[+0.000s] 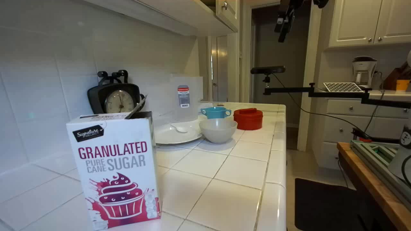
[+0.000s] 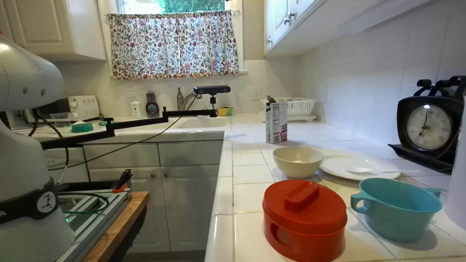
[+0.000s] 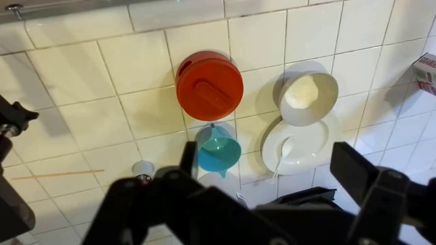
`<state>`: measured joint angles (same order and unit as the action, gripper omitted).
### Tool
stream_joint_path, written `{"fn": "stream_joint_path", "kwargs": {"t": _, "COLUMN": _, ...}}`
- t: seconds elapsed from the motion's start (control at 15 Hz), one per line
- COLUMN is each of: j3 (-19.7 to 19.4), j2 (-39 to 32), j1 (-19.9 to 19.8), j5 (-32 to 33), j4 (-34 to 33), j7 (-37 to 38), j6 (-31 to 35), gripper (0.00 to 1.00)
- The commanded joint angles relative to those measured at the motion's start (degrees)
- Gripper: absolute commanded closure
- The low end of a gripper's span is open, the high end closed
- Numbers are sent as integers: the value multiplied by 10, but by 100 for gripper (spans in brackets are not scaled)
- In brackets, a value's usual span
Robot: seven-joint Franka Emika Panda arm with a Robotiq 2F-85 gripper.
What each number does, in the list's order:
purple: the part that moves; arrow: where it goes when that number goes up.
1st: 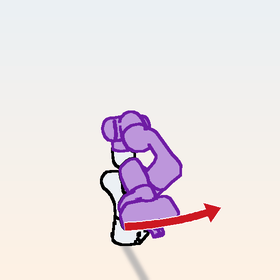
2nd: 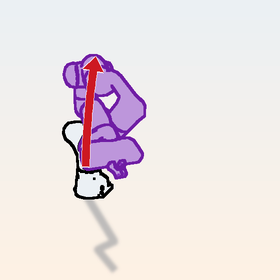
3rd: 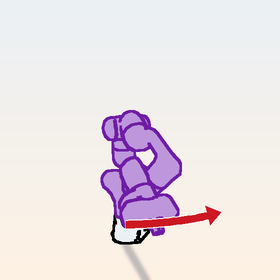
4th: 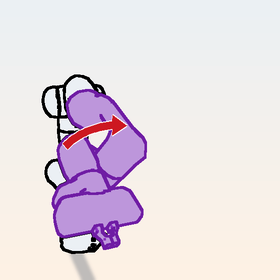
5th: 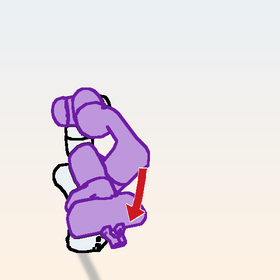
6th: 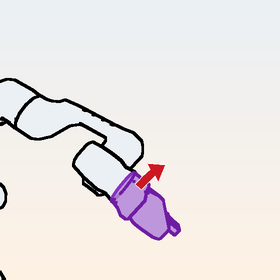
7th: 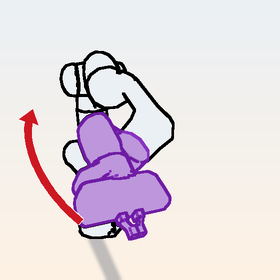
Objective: Use the napkin to wipe the white plate then place the napkin back
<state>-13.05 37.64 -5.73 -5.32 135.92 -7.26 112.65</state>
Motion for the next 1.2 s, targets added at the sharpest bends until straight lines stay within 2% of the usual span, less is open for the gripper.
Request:
{"fn": "stream_joint_path", "kwargs": {"t": 0.0, "j3": 4, "j2": -1, "j1": -6, "j5": -4, "j4": -1, "j7": -3, "j6": -1, "gripper": 0}}
{"fn": "stream_joint_path", "kwargs": {"t": 0.53, "j3": 4, "j2": -1, "j1": -6, "j5": -4, "j4": -1, "j7": -3, "j6": -1, "gripper": 0}}
{"fn": "stream_joint_path", "kwargs": {"t": 0.67, "j3": 17, "j2": -39, "j1": -15, "j5": 17, "j4": 2, "j7": 12, "j6": 48, "gripper": 0}}
{"fn": "stream_joint_path", "kwargs": {"t": 0.73, "j3": 17, "j2": -68, "j1": -17, "j5": 19, "j4": -2, "j7": 14, "j6": 96, "gripper": 0}}
{"fn": "stream_joint_path", "kwargs": {"t": 0.8, "j3": 15, "j2": -99, "j1": -17, "j5": 23, "j4": -13, "j7": 12, "j6": 120, "gripper": 0}}
{"fn": "stream_joint_path", "kwargs": {"t": 1.0, "j3": 4, "j2": -199, "j1": -20, "j5": 23, "j4": -45, "j7": 2, "j6": 250, "gripper": 0}}
{"fn": "stream_joint_path", "kwargs": {"t": 1.13, "j3": -11, "j2": -267, "j1": -15, "j5": 0, "j4": -78, "j7": -22, "j6": 327, "gripper": 0}}
